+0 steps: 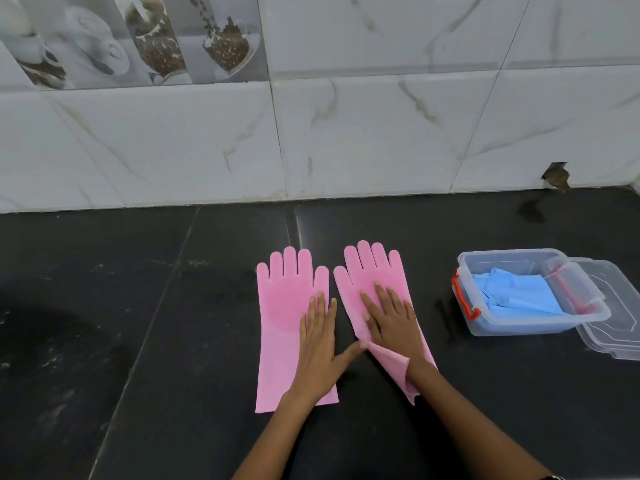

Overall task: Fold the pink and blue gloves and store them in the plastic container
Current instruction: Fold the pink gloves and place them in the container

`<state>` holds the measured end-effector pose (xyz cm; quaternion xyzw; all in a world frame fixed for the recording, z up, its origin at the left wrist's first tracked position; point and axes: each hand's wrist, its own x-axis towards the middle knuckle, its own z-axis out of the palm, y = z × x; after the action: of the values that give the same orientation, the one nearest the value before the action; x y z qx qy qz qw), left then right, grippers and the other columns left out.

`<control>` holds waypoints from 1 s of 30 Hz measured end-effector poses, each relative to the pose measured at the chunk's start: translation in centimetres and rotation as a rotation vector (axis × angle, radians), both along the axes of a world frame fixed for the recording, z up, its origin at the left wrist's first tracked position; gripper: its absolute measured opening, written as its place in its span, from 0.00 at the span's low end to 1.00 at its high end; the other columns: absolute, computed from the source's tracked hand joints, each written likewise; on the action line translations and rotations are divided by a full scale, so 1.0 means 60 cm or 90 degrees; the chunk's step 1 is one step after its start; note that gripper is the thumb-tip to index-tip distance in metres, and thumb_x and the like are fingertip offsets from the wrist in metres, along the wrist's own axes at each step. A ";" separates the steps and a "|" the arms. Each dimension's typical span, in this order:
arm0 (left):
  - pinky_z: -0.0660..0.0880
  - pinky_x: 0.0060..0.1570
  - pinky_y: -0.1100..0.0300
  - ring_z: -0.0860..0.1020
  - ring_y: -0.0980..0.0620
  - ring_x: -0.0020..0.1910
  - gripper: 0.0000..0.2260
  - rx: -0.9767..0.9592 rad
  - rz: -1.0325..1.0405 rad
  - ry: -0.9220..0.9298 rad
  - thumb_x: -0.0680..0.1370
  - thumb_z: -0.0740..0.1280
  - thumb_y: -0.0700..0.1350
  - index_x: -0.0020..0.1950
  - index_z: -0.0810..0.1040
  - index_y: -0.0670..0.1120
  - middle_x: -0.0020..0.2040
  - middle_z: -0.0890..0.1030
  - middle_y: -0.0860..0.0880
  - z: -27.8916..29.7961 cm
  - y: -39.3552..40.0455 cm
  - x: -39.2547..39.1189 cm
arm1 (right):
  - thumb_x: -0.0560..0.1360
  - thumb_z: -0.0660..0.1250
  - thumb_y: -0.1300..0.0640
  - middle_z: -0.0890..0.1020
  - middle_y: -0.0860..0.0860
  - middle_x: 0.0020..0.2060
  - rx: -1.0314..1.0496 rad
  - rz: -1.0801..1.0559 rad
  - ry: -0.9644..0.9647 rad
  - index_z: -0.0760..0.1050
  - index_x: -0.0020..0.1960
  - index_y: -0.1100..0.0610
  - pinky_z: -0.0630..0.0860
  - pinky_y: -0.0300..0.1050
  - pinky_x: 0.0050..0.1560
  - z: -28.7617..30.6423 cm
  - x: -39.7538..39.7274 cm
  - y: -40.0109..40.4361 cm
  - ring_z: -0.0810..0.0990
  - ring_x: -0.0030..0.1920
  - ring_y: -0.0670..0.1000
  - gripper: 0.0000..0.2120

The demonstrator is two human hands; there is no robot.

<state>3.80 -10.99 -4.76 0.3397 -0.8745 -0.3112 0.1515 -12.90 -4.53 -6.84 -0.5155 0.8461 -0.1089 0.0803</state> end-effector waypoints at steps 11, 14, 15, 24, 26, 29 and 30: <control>0.35 0.73 0.57 0.38 0.52 0.77 0.24 -0.143 0.084 -0.153 0.83 0.45 0.52 0.75 0.38 0.53 0.77 0.38 0.52 -0.039 -0.041 0.027 | 0.80 0.46 0.43 0.45 0.50 0.77 -0.009 -0.058 0.006 0.42 0.76 0.44 0.39 0.55 0.74 0.002 0.039 0.000 0.43 0.77 0.55 0.26; 0.35 0.73 0.58 0.38 0.52 0.76 0.24 -0.158 0.088 -0.154 0.83 0.46 0.52 0.75 0.37 0.54 0.77 0.39 0.53 -0.043 -0.040 0.027 | 0.80 0.46 0.43 0.44 0.50 0.77 -0.011 -0.058 0.003 0.41 0.75 0.43 0.39 0.55 0.74 0.000 0.039 0.000 0.43 0.77 0.54 0.26; 0.35 0.73 0.57 0.38 0.52 0.76 0.24 -0.161 0.092 -0.157 0.82 0.46 0.52 0.75 0.38 0.54 0.77 0.39 0.53 -0.044 -0.040 0.027 | 0.80 0.46 0.43 0.44 0.50 0.77 -0.011 -0.060 0.005 0.41 0.75 0.43 0.39 0.55 0.75 -0.001 0.039 0.001 0.43 0.77 0.54 0.26; 0.41 0.76 0.53 0.43 0.49 0.78 0.25 -0.128 0.108 -0.151 0.82 0.49 0.53 0.77 0.46 0.51 0.79 0.45 0.49 -0.031 -0.039 0.018 | 0.80 0.53 0.48 0.54 0.50 0.77 -0.112 -0.077 -0.072 0.53 0.76 0.49 0.47 0.52 0.75 0.022 0.035 0.016 0.53 0.77 0.53 0.25; 0.48 0.75 0.52 0.52 0.46 0.77 0.23 -0.111 0.137 -0.091 0.82 0.54 0.52 0.76 0.57 0.50 0.78 0.55 0.46 -0.014 -0.038 0.004 | 0.79 0.59 0.50 0.64 0.51 0.74 -0.170 -0.143 -0.076 0.62 0.73 0.52 0.58 0.51 0.73 0.033 0.025 0.043 0.64 0.73 0.53 0.23; 0.63 0.67 0.55 0.70 0.45 0.66 0.15 -0.142 0.130 0.028 0.79 0.63 0.47 0.65 0.75 0.45 0.67 0.74 0.45 0.016 -0.024 -0.052 | 0.77 0.63 0.51 0.74 0.52 0.65 -0.156 -0.246 -0.128 0.69 0.67 0.53 0.72 0.47 0.64 0.043 0.000 0.093 0.75 0.62 0.50 0.19; 0.66 0.62 0.58 0.72 0.46 0.61 0.12 -0.136 0.108 0.057 0.78 0.65 0.46 0.60 0.78 0.45 0.62 0.77 0.45 0.026 -0.018 -0.079 | 0.77 0.64 0.51 0.76 0.51 0.62 -0.142 -0.257 -0.152 0.71 0.65 0.53 0.74 0.45 0.60 0.046 -0.008 0.107 0.77 0.57 0.48 0.17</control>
<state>-0.93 -12.05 -3.22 0.3800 -0.8634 -0.2172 0.2512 -13.36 1.90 -4.09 -0.3256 0.8991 -0.2752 0.0993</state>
